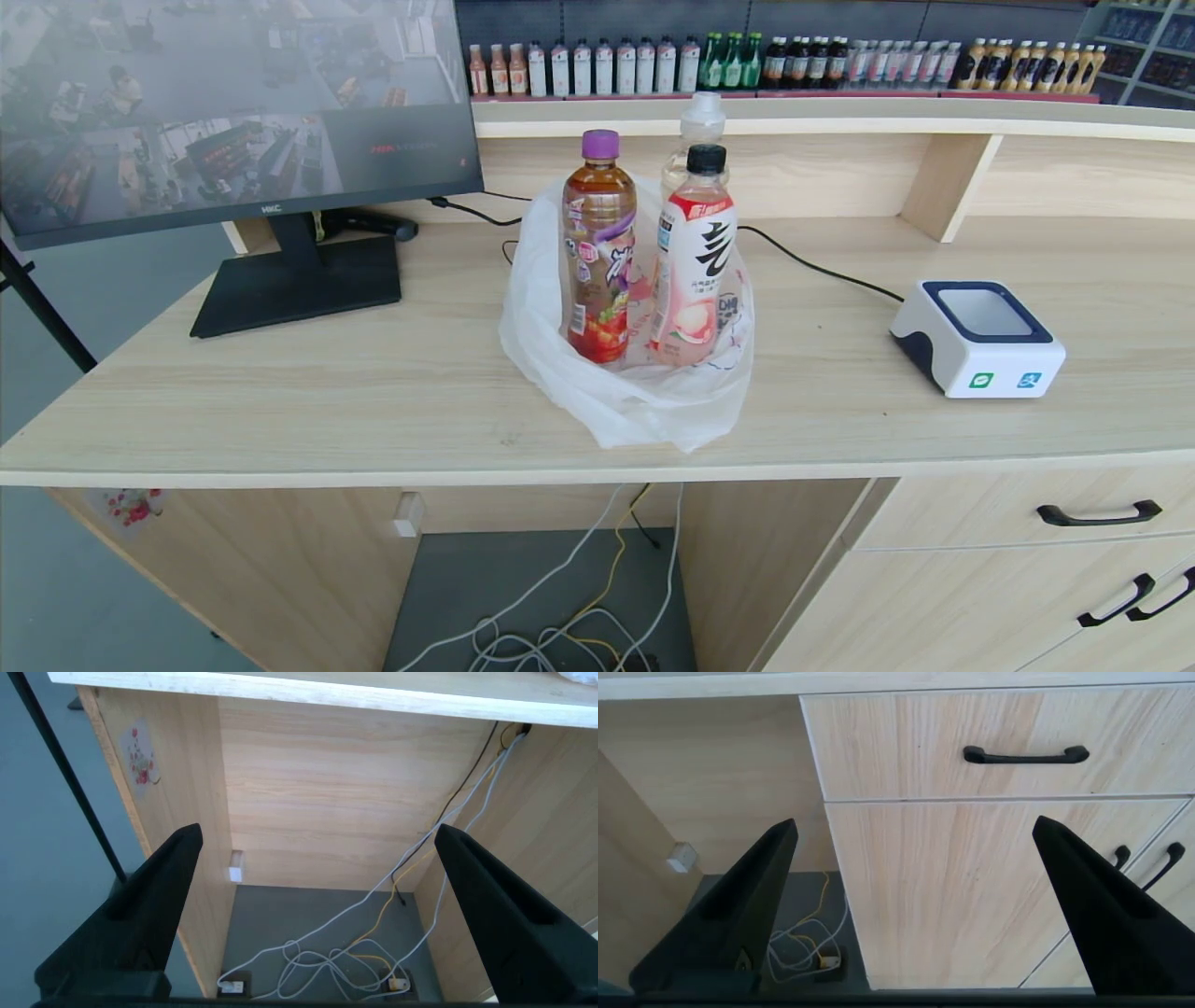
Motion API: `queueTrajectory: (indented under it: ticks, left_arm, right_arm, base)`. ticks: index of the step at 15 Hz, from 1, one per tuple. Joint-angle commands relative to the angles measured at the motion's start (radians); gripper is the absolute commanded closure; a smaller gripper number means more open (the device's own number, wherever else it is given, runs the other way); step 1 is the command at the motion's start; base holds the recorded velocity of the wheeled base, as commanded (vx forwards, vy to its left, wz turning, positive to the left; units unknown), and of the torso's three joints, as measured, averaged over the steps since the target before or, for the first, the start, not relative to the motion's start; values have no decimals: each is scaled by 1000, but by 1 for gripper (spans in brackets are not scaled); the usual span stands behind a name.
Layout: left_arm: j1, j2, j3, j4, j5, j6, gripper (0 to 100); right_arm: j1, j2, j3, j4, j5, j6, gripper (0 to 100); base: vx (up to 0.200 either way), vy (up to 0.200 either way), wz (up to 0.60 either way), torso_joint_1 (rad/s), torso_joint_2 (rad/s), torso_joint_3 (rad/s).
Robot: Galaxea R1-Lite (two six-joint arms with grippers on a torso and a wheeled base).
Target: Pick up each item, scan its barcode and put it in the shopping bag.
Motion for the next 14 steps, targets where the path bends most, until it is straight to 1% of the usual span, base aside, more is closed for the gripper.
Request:
queueTrajectory:
  ticks: [1, 5, 14]
  left_arm:
    - [0, 0, 0, 0, 0, -2, 0]
    - [0, 0, 0, 0, 0, 1, 0]
    - [-1, 0, 0, 0, 0, 1, 0]
  right_arm:
    - [0, 2, 1, 0, 0, 0, 0]
    - [0, 2, 1, 0, 0, 0, 0]
    - [0, 2, 1, 0, 0, 0, 0]
  base:
    - [0, 0, 0, 0, 0, 0]
    - [0, 0, 0, 0, 0, 0]
    - [0, -200, 0, 6, 0, 2]
